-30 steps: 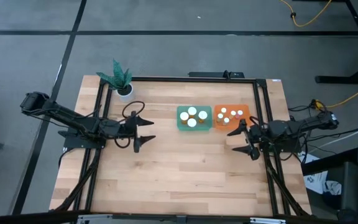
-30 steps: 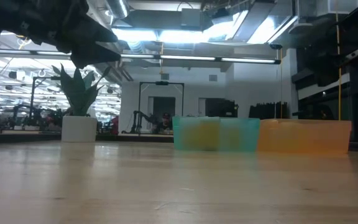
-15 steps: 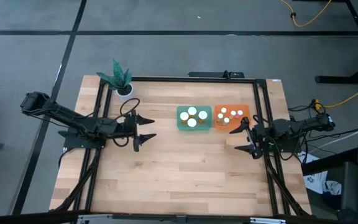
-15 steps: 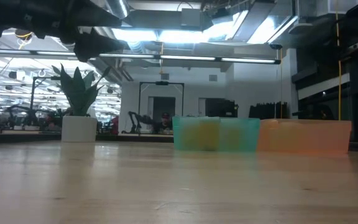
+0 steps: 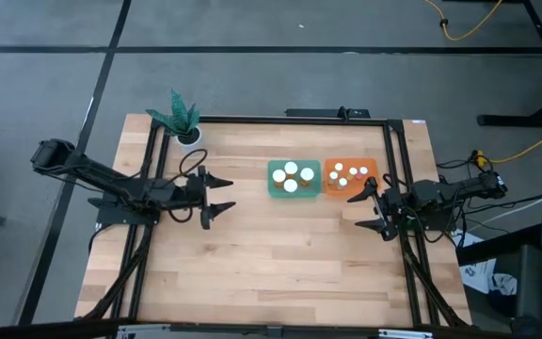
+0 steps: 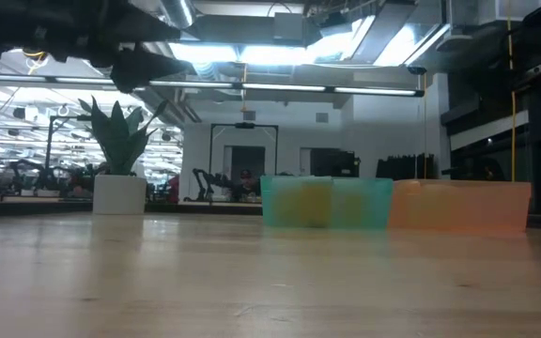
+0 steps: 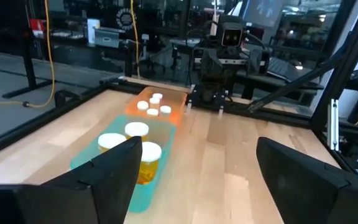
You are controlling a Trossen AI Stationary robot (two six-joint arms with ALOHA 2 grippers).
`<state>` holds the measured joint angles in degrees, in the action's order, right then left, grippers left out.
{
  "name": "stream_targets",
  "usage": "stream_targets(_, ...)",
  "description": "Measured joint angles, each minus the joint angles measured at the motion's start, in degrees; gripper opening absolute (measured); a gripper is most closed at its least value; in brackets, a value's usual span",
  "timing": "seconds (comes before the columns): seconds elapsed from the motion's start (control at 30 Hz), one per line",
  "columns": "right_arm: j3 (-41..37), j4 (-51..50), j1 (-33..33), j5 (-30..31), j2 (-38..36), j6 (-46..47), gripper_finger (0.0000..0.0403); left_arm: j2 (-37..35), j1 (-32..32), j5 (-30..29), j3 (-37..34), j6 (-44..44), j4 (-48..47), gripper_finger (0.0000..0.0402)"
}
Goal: Pick and place medicine bottles into bin by pill shape (circle, oval)
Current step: Return to Home Position
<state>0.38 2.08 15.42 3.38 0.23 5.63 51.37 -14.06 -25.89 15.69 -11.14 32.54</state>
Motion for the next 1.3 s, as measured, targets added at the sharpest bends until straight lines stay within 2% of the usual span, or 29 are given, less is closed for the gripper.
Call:
stream_targets(0.13, 0.0, 0.0, 0.0, 0.0, 0.0, -0.1, 0.0339, 0.0, 0.3, -1.7, -4.3, -0.3, 4.4, 0.0306)
stream_targets(0.3, 0.0, 0.0, 0.0, 0.0, 0.0, -0.1, 0.0339, 0.0, 0.4, -2.2, -10.7, -0.3, 15.2, 0.0311)
stream_targets(0.5, 0.0, 0.0, 0.0, 0.0, 0.0, -0.1, 0.0339, -0.1, 0.4, -2.3, -12.7, 2.4, 15.9, 0.0307)
stream_targets(0.6, 0.0, 0.0, 0.0, 0.0, 0.0, -0.1, 0.0339, -2.9, 0.4, -6.0, -14.4, 5.6, 16.3, 0.0307)
stream_targets(0.67, 0.0, 0.0, 0.0, 0.0, 0.0, -0.1, 0.0339, -6.1, 0.4, -9.6, -15.2, 5.2, 13.0, 0.0310)
stream_targets(0.77, 0.0, 0.0, 0.0, 0.0, 0.0, -0.1, 0.0339, -12.5, 0.4, -10.5, -15.2, 4.8, 4.5, 0.0311)
stream_targets(1.07, 0.0, 0.0, 0.0, 0.0, 0.0, -0.1, 0.0339, -35.2, 0.4, -14.8, -15.2, -4.7, -28.6, 0.0310)
stream_targets(1.2, 0.0, 0.0, 0.0, 0.0, 0.1, -0.1, 0.0339, -40.6, 0.4, -14.9, -15.2, 2.2, -28.5, 0.0311)
stream_targets(1.3, 0.0, 0.0, 0.0, 0.0, 0.1, -0.1, 0.0339, -41.4, 0.4, -14.9, -15.2, 1.9, -28.5, 0.0307)
